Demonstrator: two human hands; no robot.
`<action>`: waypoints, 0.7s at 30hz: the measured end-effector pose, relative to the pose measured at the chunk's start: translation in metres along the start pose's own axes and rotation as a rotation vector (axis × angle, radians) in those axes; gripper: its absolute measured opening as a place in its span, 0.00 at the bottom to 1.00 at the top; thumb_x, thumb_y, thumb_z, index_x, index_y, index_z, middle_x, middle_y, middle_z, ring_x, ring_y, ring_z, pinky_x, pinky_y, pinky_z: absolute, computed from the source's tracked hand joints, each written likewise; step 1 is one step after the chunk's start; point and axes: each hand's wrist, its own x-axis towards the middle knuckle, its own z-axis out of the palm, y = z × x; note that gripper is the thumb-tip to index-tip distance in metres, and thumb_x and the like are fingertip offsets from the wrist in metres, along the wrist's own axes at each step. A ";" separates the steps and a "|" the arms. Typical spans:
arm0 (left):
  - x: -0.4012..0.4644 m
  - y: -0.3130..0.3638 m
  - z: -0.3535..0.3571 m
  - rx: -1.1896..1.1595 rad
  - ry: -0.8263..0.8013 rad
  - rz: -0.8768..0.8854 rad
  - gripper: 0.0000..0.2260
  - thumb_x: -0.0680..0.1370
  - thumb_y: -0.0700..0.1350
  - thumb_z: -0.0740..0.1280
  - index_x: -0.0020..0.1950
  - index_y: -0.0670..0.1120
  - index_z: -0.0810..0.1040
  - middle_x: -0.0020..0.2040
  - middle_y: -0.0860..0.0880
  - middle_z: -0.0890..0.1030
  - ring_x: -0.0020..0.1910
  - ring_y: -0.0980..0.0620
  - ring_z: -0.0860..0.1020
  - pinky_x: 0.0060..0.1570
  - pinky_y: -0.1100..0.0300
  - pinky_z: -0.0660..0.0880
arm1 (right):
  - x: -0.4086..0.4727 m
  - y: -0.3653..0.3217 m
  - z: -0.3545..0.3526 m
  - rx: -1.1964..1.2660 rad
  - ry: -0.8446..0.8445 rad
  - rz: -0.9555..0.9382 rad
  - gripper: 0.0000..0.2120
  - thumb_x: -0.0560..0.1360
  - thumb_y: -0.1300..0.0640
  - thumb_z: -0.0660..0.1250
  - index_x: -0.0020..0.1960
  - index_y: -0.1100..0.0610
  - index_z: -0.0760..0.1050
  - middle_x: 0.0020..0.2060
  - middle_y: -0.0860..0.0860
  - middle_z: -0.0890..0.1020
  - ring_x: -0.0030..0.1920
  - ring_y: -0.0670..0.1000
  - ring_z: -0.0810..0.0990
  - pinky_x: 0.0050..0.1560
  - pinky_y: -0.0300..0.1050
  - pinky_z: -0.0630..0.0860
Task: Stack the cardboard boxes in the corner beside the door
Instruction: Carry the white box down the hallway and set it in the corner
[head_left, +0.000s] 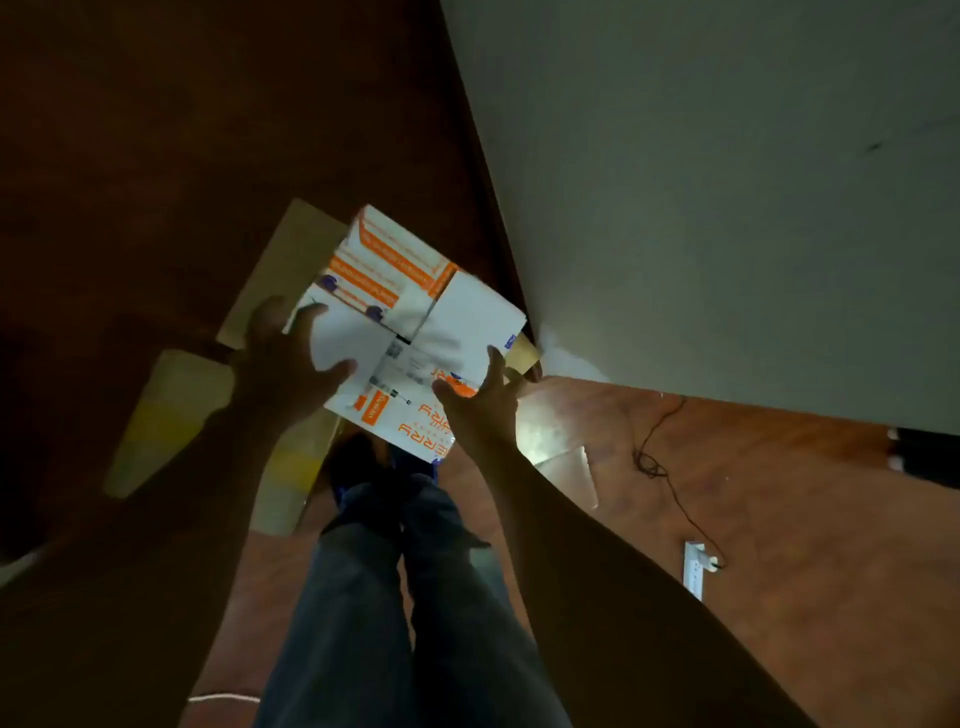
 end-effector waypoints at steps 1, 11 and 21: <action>0.008 -0.005 0.008 -0.003 -0.009 -0.034 0.36 0.71 0.59 0.74 0.74 0.51 0.63 0.77 0.38 0.58 0.73 0.34 0.61 0.67 0.31 0.63 | 0.007 0.004 0.004 -0.006 -0.011 0.010 0.42 0.73 0.47 0.73 0.79 0.43 0.52 0.79 0.56 0.49 0.72 0.64 0.66 0.56 0.52 0.77; 0.052 -0.045 0.061 -0.031 -0.011 -0.093 0.53 0.59 0.69 0.76 0.77 0.58 0.52 0.75 0.37 0.63 0.69 0.29 0.67 0.61 0.27 0.68 | 0.049 0.069 0.048 0.142 -0.068 -0.069 0.48 0.68 0.48 0.77 0.77 0.39 0.51 0.67 0.57 0.67 0.57 0.51 0.74 0.51 0.45 0.80; 0.038 -0.044 0.073 -0.265 -0.001 -0.039 0.53 0.63 0.57 0.81 0.78 0.59 0.50 0.70 0.38 0.67 0.66 0.33 0.69 0.58 0.31 0.72 | 0.047 0.080 0.060 0.175 0.150 -0.130 0.37 0.66 0.49 0.79 0.68 0.39 0.62 0.64 0.54 0.68 0.59 0.52 0.70 0.48 0.48 0.81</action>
